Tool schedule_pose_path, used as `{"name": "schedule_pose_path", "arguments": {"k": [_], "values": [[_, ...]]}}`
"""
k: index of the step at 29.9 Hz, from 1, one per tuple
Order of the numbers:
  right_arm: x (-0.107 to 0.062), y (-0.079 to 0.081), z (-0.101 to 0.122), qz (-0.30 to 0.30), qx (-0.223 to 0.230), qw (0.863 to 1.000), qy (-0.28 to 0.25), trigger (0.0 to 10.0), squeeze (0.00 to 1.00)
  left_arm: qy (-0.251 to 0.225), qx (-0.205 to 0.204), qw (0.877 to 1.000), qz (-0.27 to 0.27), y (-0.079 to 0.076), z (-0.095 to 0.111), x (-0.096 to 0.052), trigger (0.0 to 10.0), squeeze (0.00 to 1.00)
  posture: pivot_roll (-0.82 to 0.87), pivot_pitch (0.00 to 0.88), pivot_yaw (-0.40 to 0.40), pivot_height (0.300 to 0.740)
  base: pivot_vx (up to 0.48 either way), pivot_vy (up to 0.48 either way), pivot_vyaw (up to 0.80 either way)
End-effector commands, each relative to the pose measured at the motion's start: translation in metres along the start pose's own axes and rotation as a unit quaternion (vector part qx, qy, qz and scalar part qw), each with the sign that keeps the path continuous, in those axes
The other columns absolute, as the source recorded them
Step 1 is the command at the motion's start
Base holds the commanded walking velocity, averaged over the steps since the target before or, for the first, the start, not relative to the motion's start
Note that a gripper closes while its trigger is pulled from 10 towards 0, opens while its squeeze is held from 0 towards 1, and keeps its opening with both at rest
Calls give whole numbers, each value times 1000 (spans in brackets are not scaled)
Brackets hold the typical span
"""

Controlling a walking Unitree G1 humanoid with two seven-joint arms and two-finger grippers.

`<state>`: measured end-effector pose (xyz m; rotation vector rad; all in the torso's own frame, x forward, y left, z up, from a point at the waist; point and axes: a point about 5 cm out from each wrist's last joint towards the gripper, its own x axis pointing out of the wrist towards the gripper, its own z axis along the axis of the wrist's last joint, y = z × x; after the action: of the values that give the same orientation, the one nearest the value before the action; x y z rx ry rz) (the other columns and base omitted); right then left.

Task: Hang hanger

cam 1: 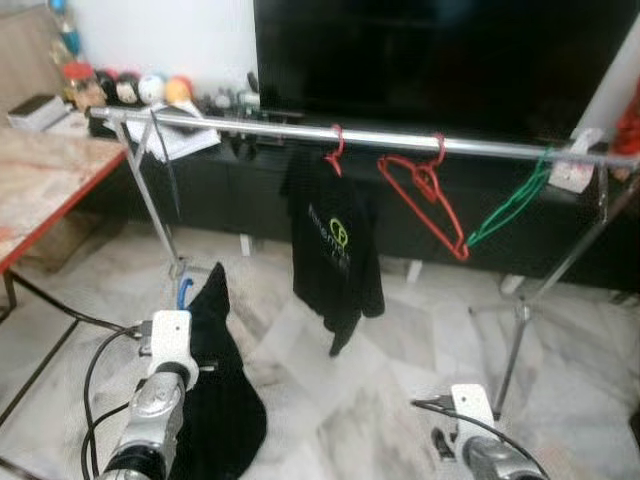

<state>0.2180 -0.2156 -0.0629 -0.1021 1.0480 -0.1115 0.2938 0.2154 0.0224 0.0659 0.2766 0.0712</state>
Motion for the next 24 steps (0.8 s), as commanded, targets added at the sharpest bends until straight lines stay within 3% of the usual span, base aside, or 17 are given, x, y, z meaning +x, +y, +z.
{"name": "schedule_pose_path", "arguments": {"k": [1,18,24], "values": [[0,9,4,12,-2,1000,-3,10000,0,-23,5,1000,13,11,11,2,10000,0,30,0,-51,740,371,0,0],[0,10,2,16,-13,1000,-1,10000,0,-24,7,1000,9,9,11,2,10000,0,32,0,-48,740,374,0,0],[0,10,2,17,-13,1000,-1,10000,0,-26,6,1000,7,8,12,3,10000,0,31,0,-46,740,377,0,481]]}}
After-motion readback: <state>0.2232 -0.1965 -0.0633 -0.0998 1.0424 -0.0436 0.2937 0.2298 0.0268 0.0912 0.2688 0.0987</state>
